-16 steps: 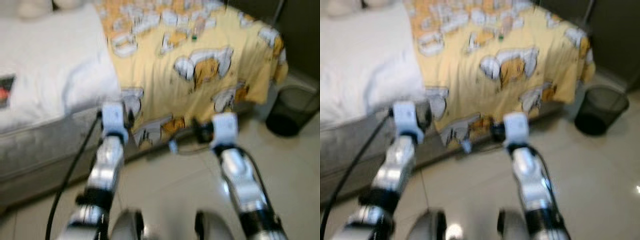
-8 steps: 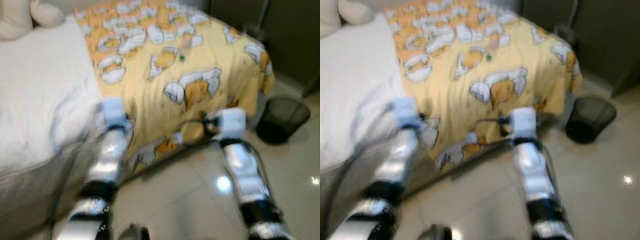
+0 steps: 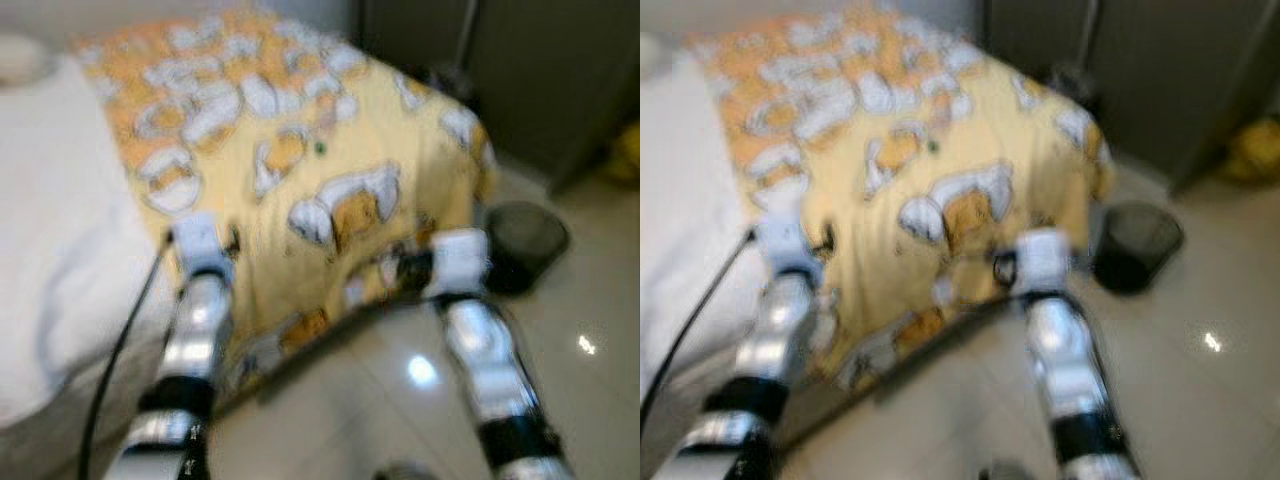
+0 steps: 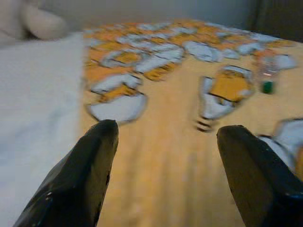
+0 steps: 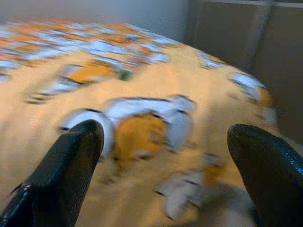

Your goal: Clean up the room

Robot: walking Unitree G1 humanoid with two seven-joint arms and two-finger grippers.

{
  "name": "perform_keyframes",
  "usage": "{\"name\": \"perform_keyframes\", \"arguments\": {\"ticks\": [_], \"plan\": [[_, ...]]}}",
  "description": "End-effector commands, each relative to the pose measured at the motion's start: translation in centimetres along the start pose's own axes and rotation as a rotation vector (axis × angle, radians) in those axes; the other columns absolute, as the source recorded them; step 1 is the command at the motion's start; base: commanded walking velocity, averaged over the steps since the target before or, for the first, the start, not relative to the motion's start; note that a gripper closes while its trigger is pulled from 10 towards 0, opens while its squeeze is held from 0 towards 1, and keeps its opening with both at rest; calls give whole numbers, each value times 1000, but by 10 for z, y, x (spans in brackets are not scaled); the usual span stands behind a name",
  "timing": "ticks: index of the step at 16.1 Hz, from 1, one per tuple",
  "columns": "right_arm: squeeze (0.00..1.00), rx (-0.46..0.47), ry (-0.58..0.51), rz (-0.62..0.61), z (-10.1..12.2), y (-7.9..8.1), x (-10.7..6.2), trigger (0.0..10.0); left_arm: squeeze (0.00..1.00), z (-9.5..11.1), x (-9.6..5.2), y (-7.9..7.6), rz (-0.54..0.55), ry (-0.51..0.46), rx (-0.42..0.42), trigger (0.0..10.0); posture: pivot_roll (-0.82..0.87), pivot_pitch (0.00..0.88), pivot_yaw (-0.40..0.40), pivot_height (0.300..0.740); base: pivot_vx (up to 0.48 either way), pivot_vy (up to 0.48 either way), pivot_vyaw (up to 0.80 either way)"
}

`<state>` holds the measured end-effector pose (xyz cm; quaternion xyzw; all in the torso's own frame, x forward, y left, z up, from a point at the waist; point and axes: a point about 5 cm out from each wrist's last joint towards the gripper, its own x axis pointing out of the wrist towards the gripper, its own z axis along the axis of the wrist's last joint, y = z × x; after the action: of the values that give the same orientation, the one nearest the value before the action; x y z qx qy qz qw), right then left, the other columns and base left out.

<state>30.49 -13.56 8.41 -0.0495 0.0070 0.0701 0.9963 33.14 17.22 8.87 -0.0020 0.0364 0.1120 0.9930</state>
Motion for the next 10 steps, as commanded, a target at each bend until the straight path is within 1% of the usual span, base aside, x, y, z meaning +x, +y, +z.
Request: {"name": "perform_keyframes", "arguments": {"ticks": [1,3,5,6,8,10], "plan": [[227,-12,-13,-27,3,-12,0,10000,0,-1,0,-11,-33,15,29,10000,-213,0,100,740,262,-398,444],[251,-14,-20,-33,4,-13,1,10000,0,2,3,-15,-63,9,58,10000,-214,0,103,740,0,-414,422],[282,-12,-23,-41,5,-14,2,10000,0,4,4,-15,-59,7,40,10000,-215,0,104,740,0,-416,419],[302,-12,-22,-45,5,-16,2,10000,0,3,3,-13,-38,15,29,10000,-215,0,103,740,0,-416,419],[310,-12,-14,-45,3,-17,1,10000,0,2,3,-13,-22,21,5,10000,-214,0,97,740,0,-414,416],[318,-17,-8,-38,1,-17,0,10000,0,4,3,-18,-43,1,23,10000,-217,0,95,740,0,-416,416]]}}
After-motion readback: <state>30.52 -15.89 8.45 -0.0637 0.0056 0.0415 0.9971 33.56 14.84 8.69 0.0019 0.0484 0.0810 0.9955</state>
